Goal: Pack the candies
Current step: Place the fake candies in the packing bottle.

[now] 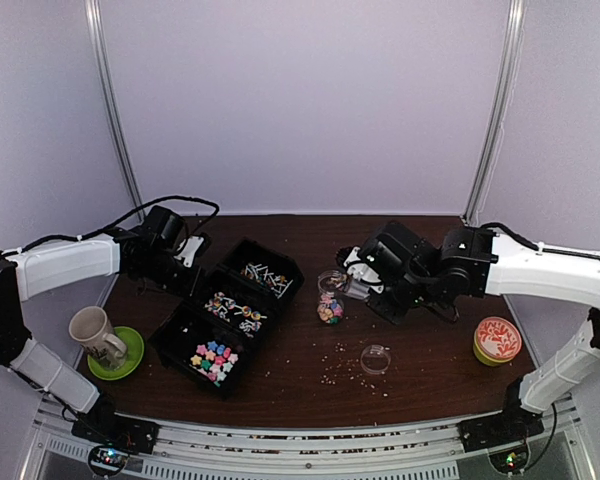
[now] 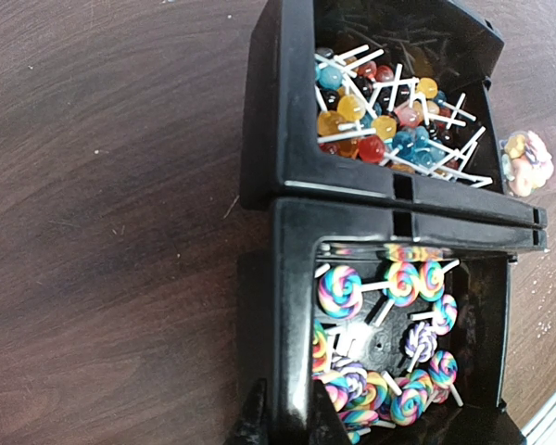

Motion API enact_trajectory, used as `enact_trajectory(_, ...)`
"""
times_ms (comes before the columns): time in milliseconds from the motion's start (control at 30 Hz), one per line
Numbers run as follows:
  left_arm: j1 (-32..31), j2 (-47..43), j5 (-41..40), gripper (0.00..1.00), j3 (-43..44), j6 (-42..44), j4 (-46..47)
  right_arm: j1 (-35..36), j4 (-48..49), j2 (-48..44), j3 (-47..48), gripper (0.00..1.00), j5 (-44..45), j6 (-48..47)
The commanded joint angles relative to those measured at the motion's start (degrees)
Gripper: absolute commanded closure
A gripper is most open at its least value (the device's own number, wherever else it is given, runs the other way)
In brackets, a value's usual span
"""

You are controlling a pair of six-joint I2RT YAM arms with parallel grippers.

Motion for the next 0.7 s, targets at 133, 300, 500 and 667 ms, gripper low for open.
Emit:
enact_trajectory(133,0.5,-1.1,3.0,1.0,3.6,-1.5,6.2,-0.3,-4.6,1.8,4.5,1.0,0.8,-0.6)
enact_trajectory(300,0.5,-1.2,3.2,1.0,3.7,-1.5,6.1,-0.2,-5.6,2.3,5.5,1.0,1.3,-0.9)
enact_trajectory(500,0.5,-0.9,3.5,1.0,3.7,-1.5,6.1,-0.2,-7.4,2.7,8.1,1.0,1.7,-1.2)
enact_trajectory(667,0.5,-0.6,3.9,1.0,3.8,-1.4,5.9,-0.2,-6.9,2.4,10.4,1.0,1.0,-1.4)
